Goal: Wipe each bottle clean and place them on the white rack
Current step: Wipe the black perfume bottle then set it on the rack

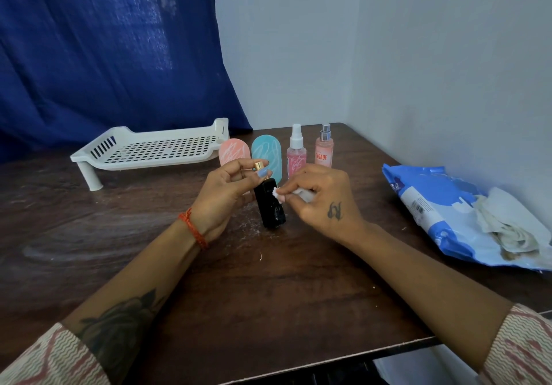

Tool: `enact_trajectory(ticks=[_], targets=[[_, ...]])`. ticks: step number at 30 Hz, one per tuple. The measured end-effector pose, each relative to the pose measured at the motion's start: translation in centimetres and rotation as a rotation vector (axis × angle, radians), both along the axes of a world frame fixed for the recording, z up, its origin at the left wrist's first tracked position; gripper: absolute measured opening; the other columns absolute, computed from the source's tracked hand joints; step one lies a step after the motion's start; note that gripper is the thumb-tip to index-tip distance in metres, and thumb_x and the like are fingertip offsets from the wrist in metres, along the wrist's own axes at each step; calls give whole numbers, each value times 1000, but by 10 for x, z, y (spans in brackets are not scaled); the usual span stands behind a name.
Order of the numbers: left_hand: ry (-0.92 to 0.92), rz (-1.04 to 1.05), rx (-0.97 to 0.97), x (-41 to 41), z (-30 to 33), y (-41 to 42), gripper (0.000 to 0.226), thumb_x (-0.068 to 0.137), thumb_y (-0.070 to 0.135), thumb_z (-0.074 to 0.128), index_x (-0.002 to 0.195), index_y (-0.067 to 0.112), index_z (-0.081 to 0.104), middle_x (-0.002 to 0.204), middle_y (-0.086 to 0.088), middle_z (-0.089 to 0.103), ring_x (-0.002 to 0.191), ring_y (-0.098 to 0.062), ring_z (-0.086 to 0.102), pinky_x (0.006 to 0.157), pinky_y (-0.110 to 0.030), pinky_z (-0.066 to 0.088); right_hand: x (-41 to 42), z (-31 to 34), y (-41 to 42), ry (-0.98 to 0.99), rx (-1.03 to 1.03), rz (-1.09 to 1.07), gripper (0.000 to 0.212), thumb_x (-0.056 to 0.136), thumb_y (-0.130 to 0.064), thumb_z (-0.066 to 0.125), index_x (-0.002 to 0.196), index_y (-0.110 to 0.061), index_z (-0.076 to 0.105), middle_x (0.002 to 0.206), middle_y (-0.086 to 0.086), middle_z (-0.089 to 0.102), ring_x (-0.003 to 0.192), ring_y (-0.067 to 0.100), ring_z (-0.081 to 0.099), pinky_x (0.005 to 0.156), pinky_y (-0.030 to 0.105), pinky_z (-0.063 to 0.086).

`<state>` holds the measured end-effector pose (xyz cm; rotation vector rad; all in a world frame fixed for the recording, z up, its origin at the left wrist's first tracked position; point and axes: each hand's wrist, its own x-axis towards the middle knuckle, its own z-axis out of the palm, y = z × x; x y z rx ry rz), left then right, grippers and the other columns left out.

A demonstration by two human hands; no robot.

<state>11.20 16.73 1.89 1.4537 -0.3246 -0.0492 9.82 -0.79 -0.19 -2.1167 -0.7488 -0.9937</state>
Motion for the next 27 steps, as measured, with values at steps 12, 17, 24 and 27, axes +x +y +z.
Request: enact_trajectory(ticks=[12,17,24,27], targets=[[-7,-24,22,0,3,-1,34,68,18,66,102,15,65,95,-4,70,91,-11,68,80,-26,55,-3,-1,0,24,-24,63,7,67,-2,74,70,-8,74,71,1,68,64,4,59,62,11,47],[-8,-47,47,3,4,0,35,67,20,66,102,16,65,95,-3,72,93,-12,68,83,-29,54,-3,0,3,-21,-12,60,9,70,-2,75,77,-8,75,78,3,70,71,7,62,68,18,51],[-25,-58,40,4,2,2,35,68,20,65,103,16,65,95,-1,72,94,-10,68,78,-23,55,-3,-1,-1,43,-66,139,10,66,2,74,69,-8,74,73,3,69,64,10,63,60,28,54],[-14,-54,17,4,2,6,35,67,20,66,101,16,65,95,-2,72,94,-10,68,77,-24,54,-2,-1,-1,17,-44,89,6,69,-4,73,72,-8,74,77,4,69,69,10,62,64,26,54]])
